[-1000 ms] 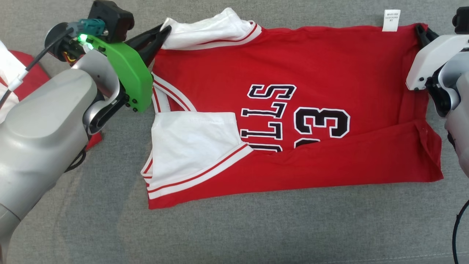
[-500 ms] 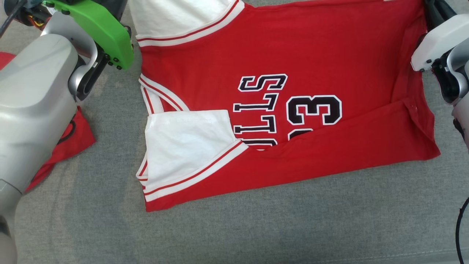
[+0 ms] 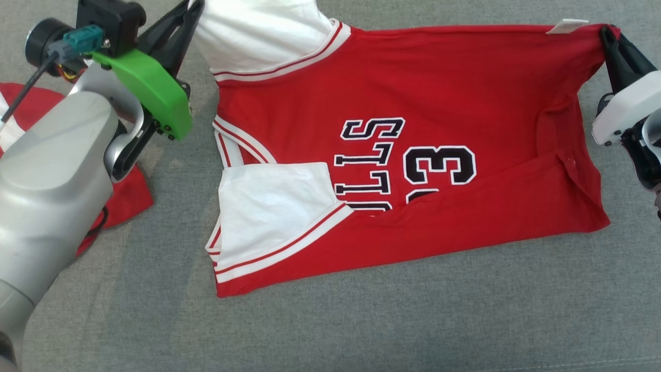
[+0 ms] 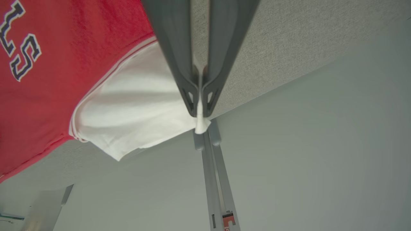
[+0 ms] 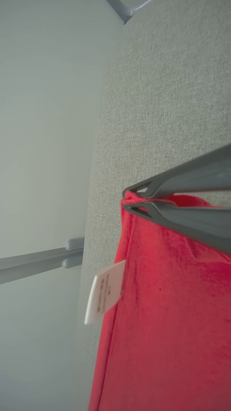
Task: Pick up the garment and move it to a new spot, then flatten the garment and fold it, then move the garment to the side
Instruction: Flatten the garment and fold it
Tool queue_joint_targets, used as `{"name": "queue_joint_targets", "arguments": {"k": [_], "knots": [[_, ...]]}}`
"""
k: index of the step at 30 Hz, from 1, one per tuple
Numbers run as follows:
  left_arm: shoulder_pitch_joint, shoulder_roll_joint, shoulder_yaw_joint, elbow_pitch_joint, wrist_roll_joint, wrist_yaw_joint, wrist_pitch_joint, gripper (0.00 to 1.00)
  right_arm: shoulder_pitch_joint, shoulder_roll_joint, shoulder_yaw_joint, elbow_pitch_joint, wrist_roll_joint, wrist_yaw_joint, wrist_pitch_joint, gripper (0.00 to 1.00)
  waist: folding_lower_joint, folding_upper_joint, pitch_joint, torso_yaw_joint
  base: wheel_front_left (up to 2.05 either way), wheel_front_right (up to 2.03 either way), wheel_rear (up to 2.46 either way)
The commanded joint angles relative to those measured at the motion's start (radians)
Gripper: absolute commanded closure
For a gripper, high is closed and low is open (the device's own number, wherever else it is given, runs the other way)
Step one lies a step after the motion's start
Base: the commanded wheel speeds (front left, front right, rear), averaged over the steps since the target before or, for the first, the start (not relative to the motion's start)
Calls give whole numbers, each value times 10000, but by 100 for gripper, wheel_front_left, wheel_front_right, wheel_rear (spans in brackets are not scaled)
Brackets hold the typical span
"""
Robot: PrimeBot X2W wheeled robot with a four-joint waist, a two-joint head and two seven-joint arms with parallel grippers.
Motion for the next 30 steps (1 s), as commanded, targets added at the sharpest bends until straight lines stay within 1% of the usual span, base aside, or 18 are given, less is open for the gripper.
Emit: {"name": "queue_joint_targets", "arguments": {"k": [1,8,14,18,23,27,30], "knots": [[310,165,32,-126,-94,-5,-29,100,225,-148,78,-124,128,-13,-79,100,1,0,-256,83,0,0,0],[1401,1072,-349,-1494,-371,-63,275,100,1176,-677,738,-930,710,-13,-133,100,1,0,-804,93,0,0,0],[2402,2062,-730,-3153,-452,277,961,100,2005,-1207,1270,-1348,1362,-15,71,100,1,0,-1295,83,0,0,0],[2986,2719,-968,-4437,-552,497,1850,100,2443,-1617,1681,-1583,1640,-15,306,100,1,0,-1527,144,0,0,0],[3730,3394,-1162,-6060,-828,735,3111,100,3053,-2032,2118,-2054,2364,-15,828,100,1,0,-1802,183,0,0,0],[4155,3764,-1254,-6998,-925,794,3998,100,3388,-2333,2478,-2465,2870,-15,1185,100,1,0,-1920,175,0,0,0],[4408,3924,-1285,-7418,-950,869,4361,100,3569,-2475,2704,-2666,3161,-15,1429,100,1,0,-1968,148,0,0,0]]}}
